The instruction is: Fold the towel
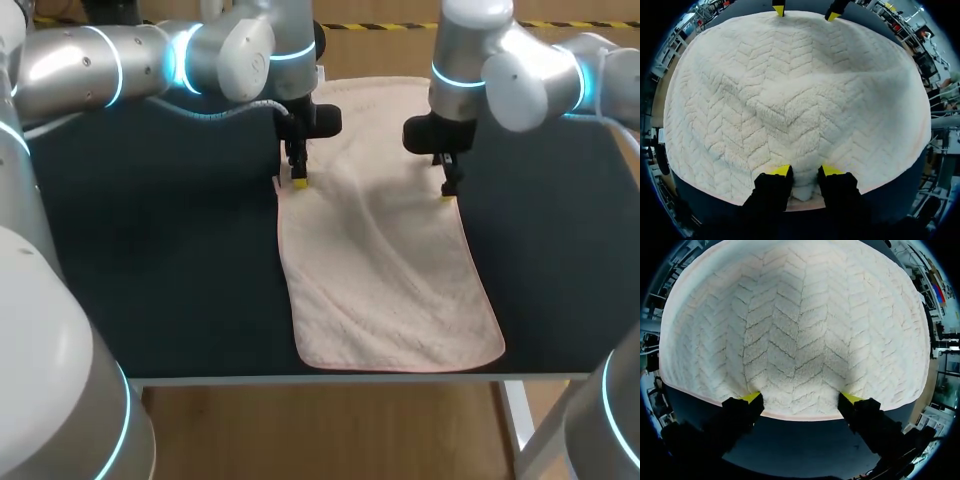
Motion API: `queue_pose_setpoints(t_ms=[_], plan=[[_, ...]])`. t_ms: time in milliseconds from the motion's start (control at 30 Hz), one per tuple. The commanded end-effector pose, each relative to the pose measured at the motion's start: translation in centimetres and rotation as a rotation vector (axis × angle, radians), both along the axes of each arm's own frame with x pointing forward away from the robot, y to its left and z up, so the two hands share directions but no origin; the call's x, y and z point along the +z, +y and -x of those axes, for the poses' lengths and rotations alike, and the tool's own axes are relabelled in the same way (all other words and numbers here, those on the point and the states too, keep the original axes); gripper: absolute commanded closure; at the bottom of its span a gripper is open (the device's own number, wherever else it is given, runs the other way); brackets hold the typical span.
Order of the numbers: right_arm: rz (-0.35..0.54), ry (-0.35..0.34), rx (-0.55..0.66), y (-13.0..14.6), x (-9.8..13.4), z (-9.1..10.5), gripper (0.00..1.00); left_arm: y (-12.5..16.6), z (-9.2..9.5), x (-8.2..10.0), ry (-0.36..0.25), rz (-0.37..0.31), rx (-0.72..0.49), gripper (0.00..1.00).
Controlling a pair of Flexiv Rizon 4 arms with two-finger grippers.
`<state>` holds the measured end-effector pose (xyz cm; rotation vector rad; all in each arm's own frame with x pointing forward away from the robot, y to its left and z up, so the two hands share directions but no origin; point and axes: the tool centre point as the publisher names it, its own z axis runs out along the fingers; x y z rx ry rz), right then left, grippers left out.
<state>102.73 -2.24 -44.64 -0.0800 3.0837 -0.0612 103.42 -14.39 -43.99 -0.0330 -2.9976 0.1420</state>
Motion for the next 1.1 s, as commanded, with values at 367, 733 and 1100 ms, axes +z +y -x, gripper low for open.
queue_pose_setpoints(t_ms=[367, 733, 1100], plan=[[0.004, -0.025, -0.008, -0.6, 2.2, 0.4, 1.00, 0.3, 0.3, 2.3, -0.011, 0.013, -0.031, 1.00], [-0.033, -0.092, -0.009, 0.3, 6.2, 0.4, 1.00, 0.9, 0.1, 7.7, -0.066, 0.041, -0.017, 1.00], [-0.048, -0.170, 0.042, 0.9, 12.9, -1.5, 1.00, 2.4, -0.1, 15.0, -0.142, 0.040, 0.022, 1.00]])
